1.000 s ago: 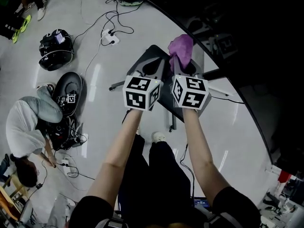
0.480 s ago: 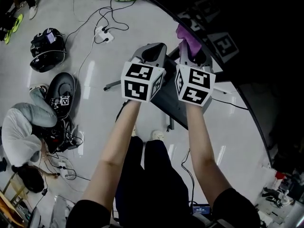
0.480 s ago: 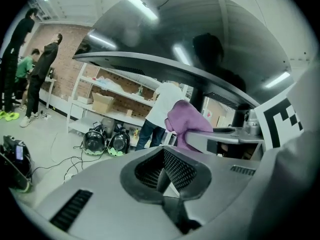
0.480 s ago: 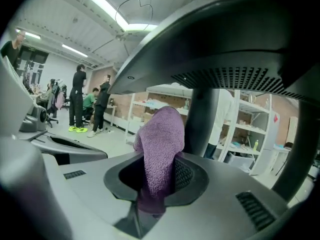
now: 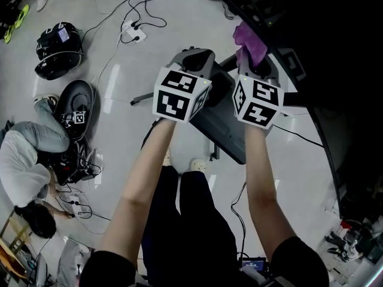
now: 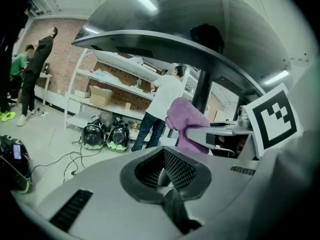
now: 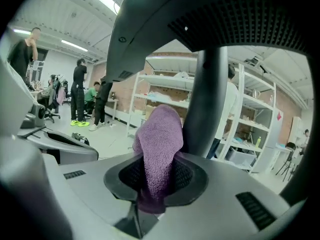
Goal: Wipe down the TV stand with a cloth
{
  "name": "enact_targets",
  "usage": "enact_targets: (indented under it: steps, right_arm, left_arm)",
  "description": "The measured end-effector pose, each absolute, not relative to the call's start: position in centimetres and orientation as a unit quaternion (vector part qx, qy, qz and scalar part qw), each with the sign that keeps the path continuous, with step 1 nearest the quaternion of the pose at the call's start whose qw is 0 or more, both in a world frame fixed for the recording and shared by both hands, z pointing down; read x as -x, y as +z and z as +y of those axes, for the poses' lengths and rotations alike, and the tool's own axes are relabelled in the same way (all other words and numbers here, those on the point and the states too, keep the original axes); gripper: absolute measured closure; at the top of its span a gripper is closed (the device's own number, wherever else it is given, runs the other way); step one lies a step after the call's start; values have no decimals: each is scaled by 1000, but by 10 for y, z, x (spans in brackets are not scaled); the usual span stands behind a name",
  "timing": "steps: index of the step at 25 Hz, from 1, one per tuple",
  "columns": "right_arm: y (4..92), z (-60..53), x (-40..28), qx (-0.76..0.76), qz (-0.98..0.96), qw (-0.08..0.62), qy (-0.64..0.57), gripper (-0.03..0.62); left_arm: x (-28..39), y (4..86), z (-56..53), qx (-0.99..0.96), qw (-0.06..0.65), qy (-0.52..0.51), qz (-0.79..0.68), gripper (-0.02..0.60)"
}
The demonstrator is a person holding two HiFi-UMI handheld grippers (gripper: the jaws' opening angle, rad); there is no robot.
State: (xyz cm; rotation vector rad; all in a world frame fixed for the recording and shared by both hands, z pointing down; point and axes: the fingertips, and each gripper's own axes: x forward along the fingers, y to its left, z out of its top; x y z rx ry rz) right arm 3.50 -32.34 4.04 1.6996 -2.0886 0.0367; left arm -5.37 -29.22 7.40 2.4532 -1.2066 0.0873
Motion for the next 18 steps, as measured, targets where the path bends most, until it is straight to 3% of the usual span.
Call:
enact_targets:
  steps: [11, 18]
  right_arm:
    - [114, -338, -30, -573, -766, 281, 73, 505]
    - [168, -334, -28, -510, -766, 364, 146, 505]
  left_arm:
    - [66, 135, -297, -867, 237, 52, -435, 577]
    - [65, 157, -296, -863, 254, 61, -433, 576]
